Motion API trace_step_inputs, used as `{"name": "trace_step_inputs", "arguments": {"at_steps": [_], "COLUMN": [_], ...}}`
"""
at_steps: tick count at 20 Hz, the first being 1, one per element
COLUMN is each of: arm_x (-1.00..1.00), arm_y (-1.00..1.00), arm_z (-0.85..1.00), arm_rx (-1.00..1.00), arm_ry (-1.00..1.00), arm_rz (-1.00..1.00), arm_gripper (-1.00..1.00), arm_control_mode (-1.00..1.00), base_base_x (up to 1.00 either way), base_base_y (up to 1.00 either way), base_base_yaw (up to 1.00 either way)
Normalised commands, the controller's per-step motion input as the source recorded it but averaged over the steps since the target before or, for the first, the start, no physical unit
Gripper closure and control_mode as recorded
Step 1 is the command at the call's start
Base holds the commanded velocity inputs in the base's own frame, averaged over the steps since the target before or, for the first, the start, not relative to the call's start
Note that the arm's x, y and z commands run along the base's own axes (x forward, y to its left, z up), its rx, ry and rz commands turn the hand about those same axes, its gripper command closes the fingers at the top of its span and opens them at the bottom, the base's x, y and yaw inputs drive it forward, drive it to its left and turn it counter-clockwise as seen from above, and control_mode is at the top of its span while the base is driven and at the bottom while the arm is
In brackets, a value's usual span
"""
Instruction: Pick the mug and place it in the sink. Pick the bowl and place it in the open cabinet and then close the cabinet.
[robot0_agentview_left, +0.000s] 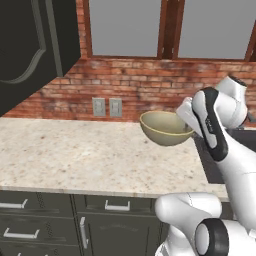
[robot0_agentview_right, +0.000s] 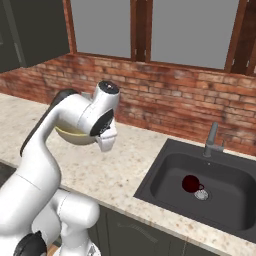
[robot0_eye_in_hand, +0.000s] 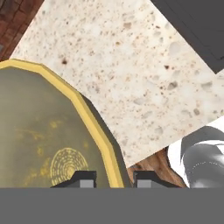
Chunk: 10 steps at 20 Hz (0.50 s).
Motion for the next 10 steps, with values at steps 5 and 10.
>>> {"name": "trace_step_inputs", "arguments": {"at_steps": [5,10], "arm_x": [-0.39,-0.3], "arm_y": [0.0,0.06], "arm_z": [0.24,0.32], "arm_rx": [-0.03,-0.01], "arm_ry": [0.01,0.0], "arm_rz": [-0.32,-0.28], "arm_gripper": [1.0,1.0], "arm_control_mode": [-1.0,-1.0], "base_base_x": [0.0,0.0], "base_base_y": [0.0,0.0], "base_base_yaw": [0.0,0.0]}}
